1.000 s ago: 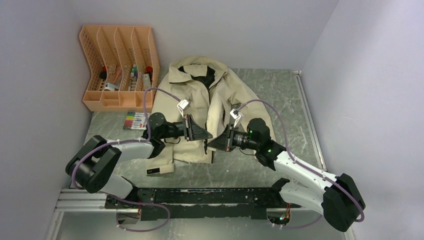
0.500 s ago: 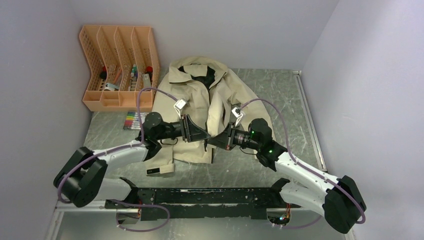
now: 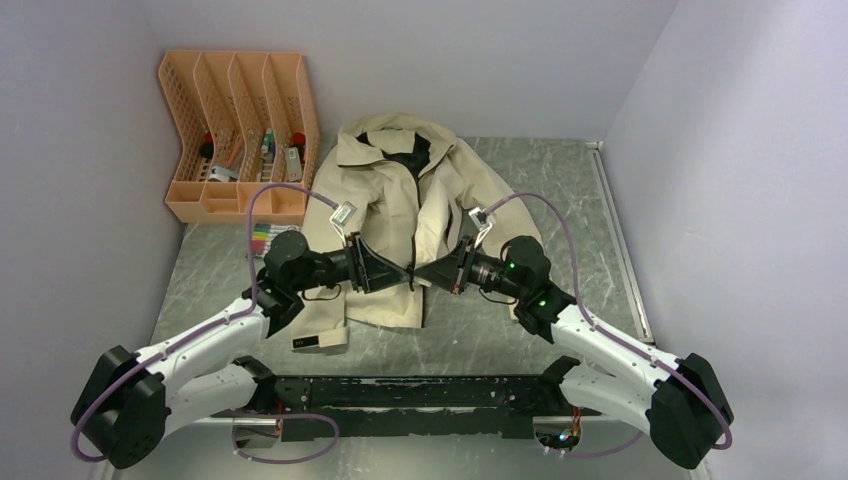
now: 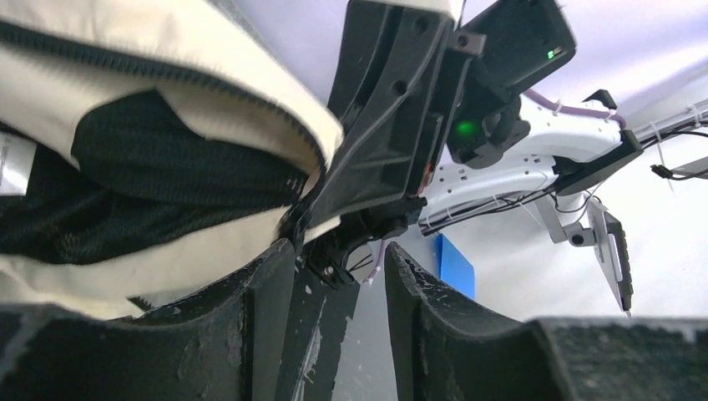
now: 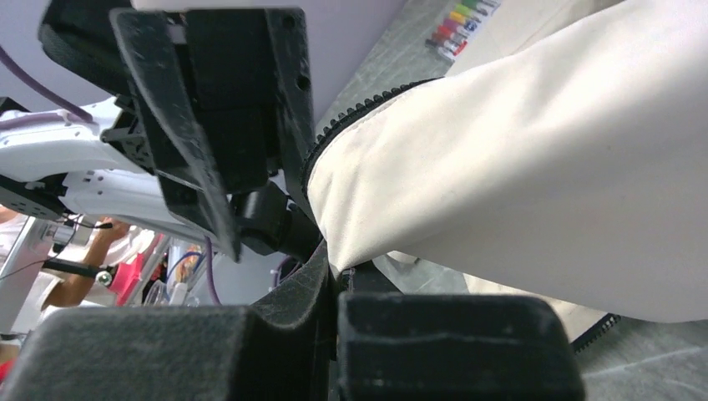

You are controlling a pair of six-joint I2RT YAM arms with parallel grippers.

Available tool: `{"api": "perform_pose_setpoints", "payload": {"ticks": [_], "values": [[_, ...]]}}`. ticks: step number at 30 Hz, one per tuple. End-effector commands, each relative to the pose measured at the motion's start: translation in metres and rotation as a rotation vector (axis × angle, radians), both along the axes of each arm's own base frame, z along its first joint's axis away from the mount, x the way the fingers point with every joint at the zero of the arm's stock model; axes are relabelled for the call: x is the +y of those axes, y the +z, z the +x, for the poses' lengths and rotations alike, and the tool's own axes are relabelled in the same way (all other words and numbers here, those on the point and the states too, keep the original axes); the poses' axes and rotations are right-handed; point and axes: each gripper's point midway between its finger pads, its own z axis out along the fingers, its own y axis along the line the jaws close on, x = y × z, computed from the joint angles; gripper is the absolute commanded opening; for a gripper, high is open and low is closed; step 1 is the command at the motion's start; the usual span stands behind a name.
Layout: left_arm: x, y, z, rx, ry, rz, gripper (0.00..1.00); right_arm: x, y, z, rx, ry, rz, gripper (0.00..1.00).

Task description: Zip up the jacket

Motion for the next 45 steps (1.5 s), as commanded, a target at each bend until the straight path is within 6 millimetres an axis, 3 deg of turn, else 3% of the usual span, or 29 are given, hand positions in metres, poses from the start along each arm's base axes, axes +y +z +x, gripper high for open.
{"api": "perform_pose_setpoints", "payload": {"ticks": [1, 6, 13, 32, 37, 45], "values": [[0.006, -0.024, -0.010, 0.061, -0.003, 0.069, 0.49, 0.005, 0.045, 0.002, -0.146, 0.015, 0.098, 0.00], [0.008, -0.033, -0.015, 0.087, -0.003, 0.078, 0.49, 0.007, 0.053, -0.001, -0.164, 0.035, 0.118, 0.00], [0.001, -0.029, -0.017, 0.090, -0.044, 0.047, 0.49, 0.008, 0.056, -0.005, -0.152, 0.055, 0.141, 0.00], [-0.008, -0.001, -0.016, -0.031, -0.073, -0.047, 0.54, 0.010, 0.054, -0.017, -0.074, 0.108, 0.213, 0.00], [-0.008, 0.004, -0.020, -0.053, -0.086, -0.062, 0.50, 0.009, 0.051, -0.014, -0.064, 0.092, 0.203, 0.00], [-0.008, 0.005, -0.026, -0.065, -0.107, -0.075, 0.28, 0.011, 0.048, -0.011, -0.050, 0.085, 0.197, 0.00]]}}
